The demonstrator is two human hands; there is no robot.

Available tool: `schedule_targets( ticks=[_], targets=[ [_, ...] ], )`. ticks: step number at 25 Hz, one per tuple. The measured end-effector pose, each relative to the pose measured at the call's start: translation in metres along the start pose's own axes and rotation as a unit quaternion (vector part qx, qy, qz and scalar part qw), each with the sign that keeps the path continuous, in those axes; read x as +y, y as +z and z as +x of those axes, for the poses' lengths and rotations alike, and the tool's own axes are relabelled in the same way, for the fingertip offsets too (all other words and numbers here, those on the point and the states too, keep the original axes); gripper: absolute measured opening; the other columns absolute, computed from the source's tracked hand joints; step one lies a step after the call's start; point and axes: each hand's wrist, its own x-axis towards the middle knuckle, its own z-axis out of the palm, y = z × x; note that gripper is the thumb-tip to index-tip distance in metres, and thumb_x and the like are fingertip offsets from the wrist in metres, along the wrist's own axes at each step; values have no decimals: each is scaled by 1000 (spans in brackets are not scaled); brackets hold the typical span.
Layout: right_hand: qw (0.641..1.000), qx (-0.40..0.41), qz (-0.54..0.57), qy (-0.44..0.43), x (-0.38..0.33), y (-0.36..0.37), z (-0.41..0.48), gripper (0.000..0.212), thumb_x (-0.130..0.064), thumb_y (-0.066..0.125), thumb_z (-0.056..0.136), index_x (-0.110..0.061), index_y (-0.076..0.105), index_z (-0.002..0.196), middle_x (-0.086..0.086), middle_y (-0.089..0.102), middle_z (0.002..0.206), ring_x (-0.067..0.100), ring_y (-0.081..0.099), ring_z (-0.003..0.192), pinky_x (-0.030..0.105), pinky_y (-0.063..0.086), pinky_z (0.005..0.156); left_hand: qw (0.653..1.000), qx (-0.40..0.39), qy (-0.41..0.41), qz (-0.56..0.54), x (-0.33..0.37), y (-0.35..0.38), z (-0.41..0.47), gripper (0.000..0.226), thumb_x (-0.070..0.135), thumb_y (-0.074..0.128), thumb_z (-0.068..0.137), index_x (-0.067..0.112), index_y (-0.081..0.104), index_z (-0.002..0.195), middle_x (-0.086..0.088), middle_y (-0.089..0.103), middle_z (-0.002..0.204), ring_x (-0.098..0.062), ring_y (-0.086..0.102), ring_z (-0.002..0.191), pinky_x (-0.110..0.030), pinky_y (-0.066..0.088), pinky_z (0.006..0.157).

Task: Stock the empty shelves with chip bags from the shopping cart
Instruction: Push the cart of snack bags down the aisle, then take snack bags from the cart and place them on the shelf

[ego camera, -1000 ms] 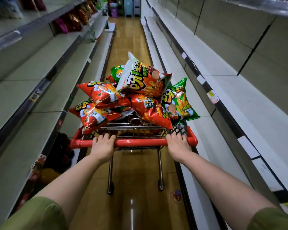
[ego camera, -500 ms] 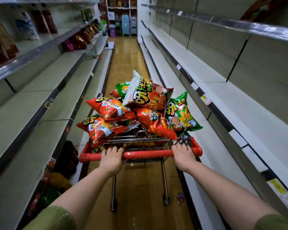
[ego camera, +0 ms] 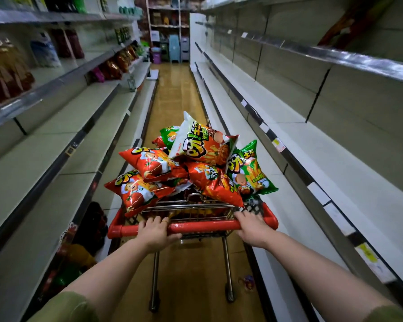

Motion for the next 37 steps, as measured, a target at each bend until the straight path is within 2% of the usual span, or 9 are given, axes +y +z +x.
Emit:
schedule_targets(
  ticks=[3,5,8,13,18,21,26,30,37],
  targets=[
    [997,52,20,-61,-9,-41,0,40,-23,49,90,-20,45,130,1,52,126,23,53,114,34,45,89,996,-26,0,-82,10,-23,4,67,64,40,89,17,40,137,-7,45,138,-24,44,127,-43,34,109],
    [990,106,16,-93,-18,-75,2,24,-25,47,91,-20,57,112,2,63,108,21,60,96,30,47,72,987,29,39,-152,29,-49,6,53,55,45,91,13,54,123,-6,57,122,-19,57,107,-36,49,93],
    [971,194,60,-130,-25,-121,15,21,-26,48,93,-17,64,103,3,68,96,19,61,85,32,50,72,965,141,81,-205,63,-93,13,41,48,47,93,14,63,110,-2,65,104,-15,61,91,-37,53,82],
    [931,289,133,-181,-36,-175,45,19,-20,51,93,-10,66,93,6,67,83,21,59,75,30,46,67,925,234,66,-291,79,-125,24,35,37,50,95,11,62,116,-4,66,111,-17,61,101,-37,52,89],
    [917,317,157,-185,-43,-202,75,18,-17,52,92,-8,68,93,6,68,87,17,57,78,28,46,70,908,273,43,-315,72,-131,39,29,33,51,95,10,64,107,-4,62,108,-16,57,99,-31,49,87],
    [916,330,164,-157,-32,-208,85,19,-15,52,92,-7,69,96,7,69,90,20,60,80,35,51,73,901,293,39,-317,70,-137,54,26,34,53,94,12,63,103,-1,55,105,-16,55,99,-32,48,88],
    [932,314,155,-90,2,-205,103,16,-16,53,91,-8,66,96,7,65,96,24,60,89,38,50,79,895,337,50,-287,75,-155,79,39,37,63,87,13,54,116,-3,44,118,-18,48,112,-33,44,95],
    [951,259,171,-24,20,-178,114,22,-21,55,91,-9,61,109,6,57,109,20,56,100,31,46,84,914,309,32,-260,74,-154,95,56,39,66,84,10,45,128,-7,37,128,-22,35,126,-33,33,106],
    [954,235,179,-40,11,-153,117,28,-22,55,92,-10,56,118,7,51,120,20,50,112,32,41,94,929,266,20,-254,77,-139,96,62,39,64,86,10,38,134,-9,35,128,-24,34,129,-34,34,107]
  ],
)
